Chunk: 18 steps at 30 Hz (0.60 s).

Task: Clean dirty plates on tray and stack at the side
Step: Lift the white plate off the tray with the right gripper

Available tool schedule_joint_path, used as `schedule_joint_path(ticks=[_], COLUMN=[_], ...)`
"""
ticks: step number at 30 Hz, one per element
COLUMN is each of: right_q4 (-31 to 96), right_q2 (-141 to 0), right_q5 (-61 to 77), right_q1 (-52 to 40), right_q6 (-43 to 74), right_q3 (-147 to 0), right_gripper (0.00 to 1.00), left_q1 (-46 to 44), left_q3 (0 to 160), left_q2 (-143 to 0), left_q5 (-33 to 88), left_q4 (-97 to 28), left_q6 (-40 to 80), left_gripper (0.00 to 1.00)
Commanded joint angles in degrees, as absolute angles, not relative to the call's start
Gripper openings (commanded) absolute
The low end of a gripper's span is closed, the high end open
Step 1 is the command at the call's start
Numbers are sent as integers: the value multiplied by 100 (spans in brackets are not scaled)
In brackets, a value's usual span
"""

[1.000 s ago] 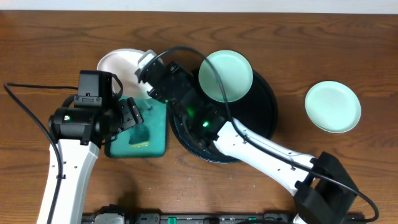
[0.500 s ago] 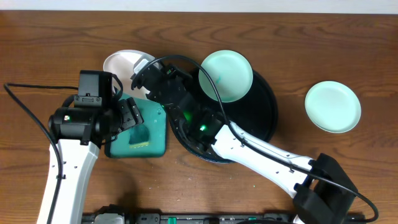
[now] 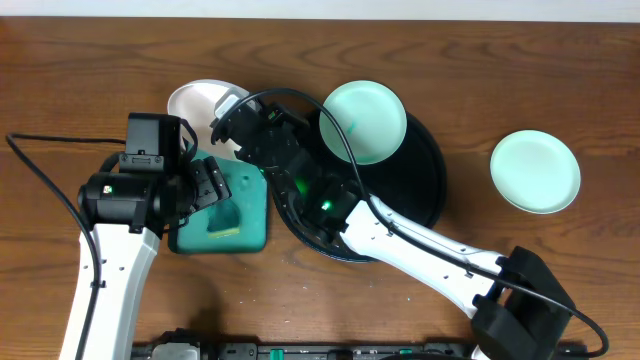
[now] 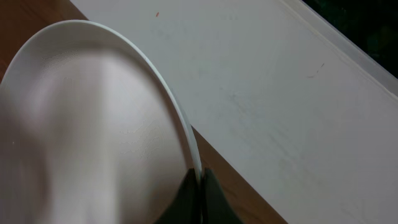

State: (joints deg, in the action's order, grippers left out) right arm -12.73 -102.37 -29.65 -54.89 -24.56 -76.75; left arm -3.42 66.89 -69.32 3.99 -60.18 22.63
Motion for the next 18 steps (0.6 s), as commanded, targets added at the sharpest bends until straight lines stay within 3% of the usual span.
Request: schedule_joint_path(ticks=[1, 4, 7, 11, 15, 18], right_q4=[-1328, -1315, -471, 392, 493, 1039], right_q2=[-10092, -10092, -10092, -10095, -10044, -9699], right_q5=[-3065, -3065, -2628, -576, 1459, 1933], right_q1=[-5533, -5454, -4952, -4167, -3496, -2862], right_q6=[-2482, -1975, 309, 2191, 2635, 2757], right_q3=[-7736, -7736, -7736, -7736, -7736, -7736], right_gripper=[1, 1, 1, 1, 1, 1], left_q1=[-329, -329, -329, -329, -329, -329], left_q3=[6810, 6810, 6810, 6810, 6810, 6810], left_q2=[-6921, -6923, -6923, -6923, -6921, -6923], left_q5=[388, 388, 388, 388, 388, 388], left_q4=[-6038, -6038, -6038, -6038, -6038, -6038], left_q6=[2272, 2272, 2272, 2272, 2272, 2272], left_gripper=[83, 83, 83, 83, 83, 83])
